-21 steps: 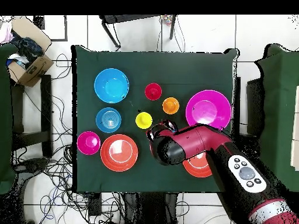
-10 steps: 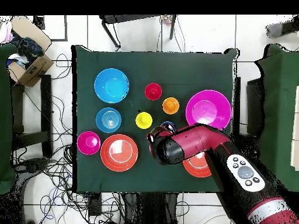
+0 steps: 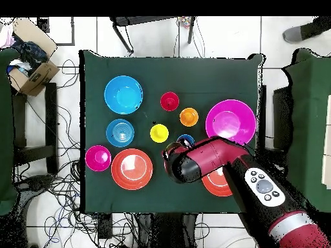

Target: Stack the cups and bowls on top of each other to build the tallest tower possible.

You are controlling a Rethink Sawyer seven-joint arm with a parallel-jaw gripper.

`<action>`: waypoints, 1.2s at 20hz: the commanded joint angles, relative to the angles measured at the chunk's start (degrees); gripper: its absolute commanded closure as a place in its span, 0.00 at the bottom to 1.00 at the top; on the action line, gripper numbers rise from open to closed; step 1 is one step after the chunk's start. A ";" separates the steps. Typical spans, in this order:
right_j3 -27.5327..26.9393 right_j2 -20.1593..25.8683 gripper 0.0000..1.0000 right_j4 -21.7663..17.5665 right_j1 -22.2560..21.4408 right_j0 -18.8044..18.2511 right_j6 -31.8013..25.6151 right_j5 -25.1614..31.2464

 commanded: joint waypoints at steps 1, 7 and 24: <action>-4.14 -2.86 0.00 -7.39 2.67 2.15 -7.79 4.60; -4.01 -3.31 0.00 -6.69 2.15 2.18 -7.67 6.57; -6.86 -6.46 0.00 -9.65 5.44 4.58 -5.30 4.41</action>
